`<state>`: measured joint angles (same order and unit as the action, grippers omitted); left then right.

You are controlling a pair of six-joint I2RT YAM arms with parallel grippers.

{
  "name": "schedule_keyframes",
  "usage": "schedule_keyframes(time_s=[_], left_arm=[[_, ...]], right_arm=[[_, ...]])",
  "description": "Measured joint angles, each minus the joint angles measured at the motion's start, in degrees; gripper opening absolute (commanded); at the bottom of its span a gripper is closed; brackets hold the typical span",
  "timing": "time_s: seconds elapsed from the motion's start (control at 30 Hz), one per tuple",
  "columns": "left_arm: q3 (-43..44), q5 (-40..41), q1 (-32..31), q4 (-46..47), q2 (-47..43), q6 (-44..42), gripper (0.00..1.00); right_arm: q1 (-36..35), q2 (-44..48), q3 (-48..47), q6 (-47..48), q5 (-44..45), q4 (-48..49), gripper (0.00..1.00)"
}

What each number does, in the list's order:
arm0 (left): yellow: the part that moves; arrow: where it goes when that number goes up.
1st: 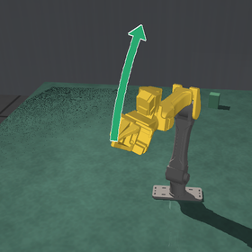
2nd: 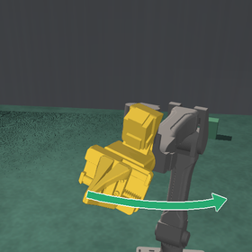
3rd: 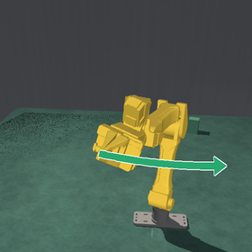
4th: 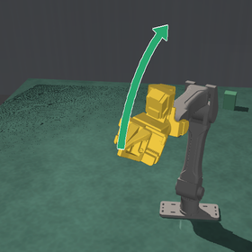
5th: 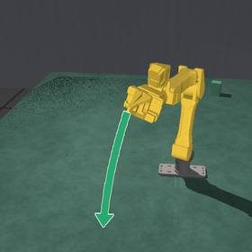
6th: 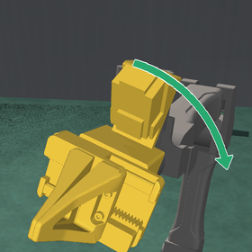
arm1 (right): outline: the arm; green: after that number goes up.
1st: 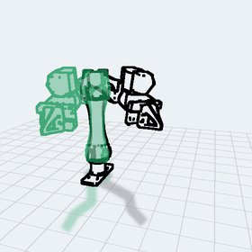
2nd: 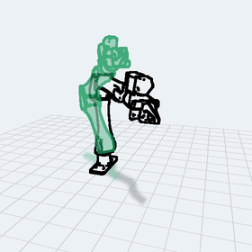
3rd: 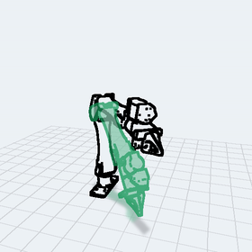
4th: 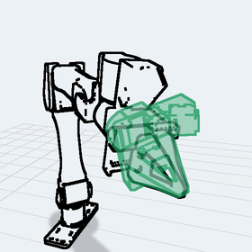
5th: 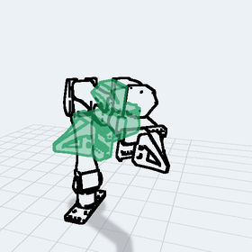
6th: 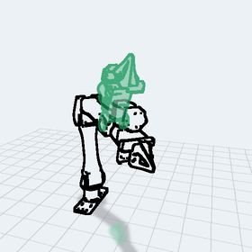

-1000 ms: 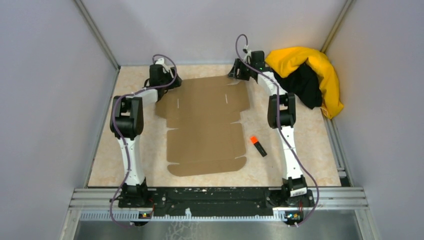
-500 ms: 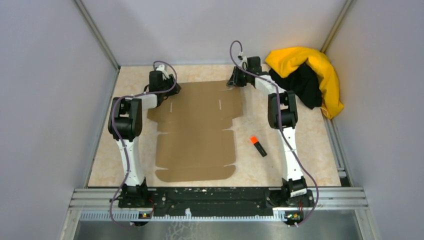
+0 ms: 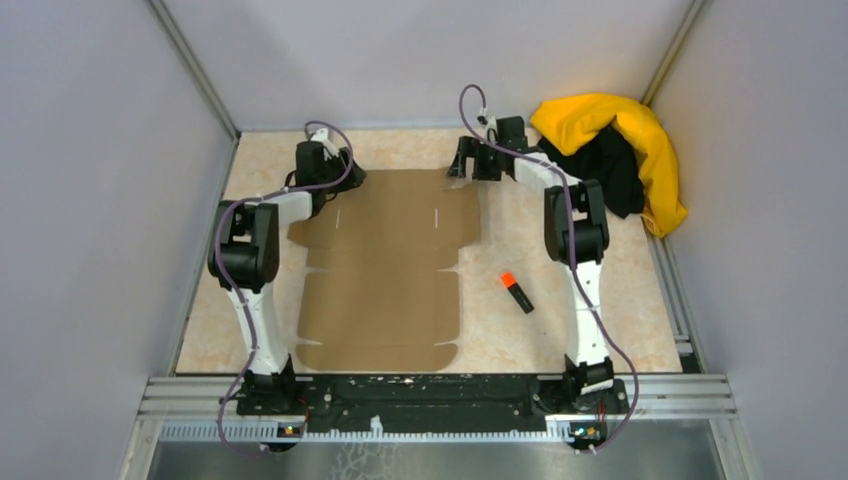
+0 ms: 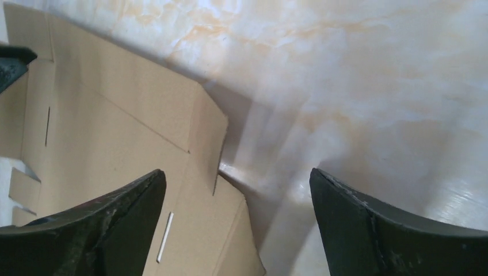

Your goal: Fold the paper box

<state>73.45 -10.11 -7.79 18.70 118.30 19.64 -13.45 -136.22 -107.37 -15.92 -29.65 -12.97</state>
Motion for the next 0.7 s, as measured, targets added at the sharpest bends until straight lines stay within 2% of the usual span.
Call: schedule_keyframes(time_s=[0.1,0.17,0.2,0.3,0.37,0.4,0.43,0.47,0.57,0.7], left_arm=[[0.72,0.26,0.04,-1.25,-0.13,-0.24,0.72],[1.75,0.96,0.5,-2.67,-0.35,-0.37,0.73],[2.69,1.05,0.79,-3.74,-0.35,-0.37,0.7],[6.36,-0.02,2.91,-6.75,-0.35,0.42,0.42],[8.26,-1.92,5.64,-7.69,-0.35,1.51,0.27],[9.05,-2.78,7.19,-8.39,-0.35,2.08,0.2],[10.1,-3.21,8.83,-9.55,-0.22,2.82,0.12],[11.39,-3.5,10.25,-10.86,0.17,3.23,0.09],[16.28,-2.75,13.55,-15.61,2.49,3.63,0.03],[18.88,-0.59,13.64,-20.44,4.87,3.02,0.0]], right_arm=[[0.85,1.03,-0.37,0.37,2.05,-1.86,0.99],[1.33,1.22,-1.6,0.5,3.78,-3.67,0.99],[1.44,1.22,-2.6,0.52,4.83,-4.79,0.99],[1.9,1.22,-5.77,0.96,7.26,-8.02,0.98],[1.92,1.22,-8.59,1.4,9.09,-9.94,0.83],[1.86,1.22,-9.66,1.66,9.79,-10.64,0.69],[1.79,1.14,-11.37,1.9,10.6,-11.85,0.48],[1.68,0.7,-13.79,2.1,11.19,-13.51,0.38],[1.31,-2.73,-23.76,2.34,12.24,-17.46,0.2],[0.66,-7.41,-32.37,1.86,14.19,-20.17,0.17]])
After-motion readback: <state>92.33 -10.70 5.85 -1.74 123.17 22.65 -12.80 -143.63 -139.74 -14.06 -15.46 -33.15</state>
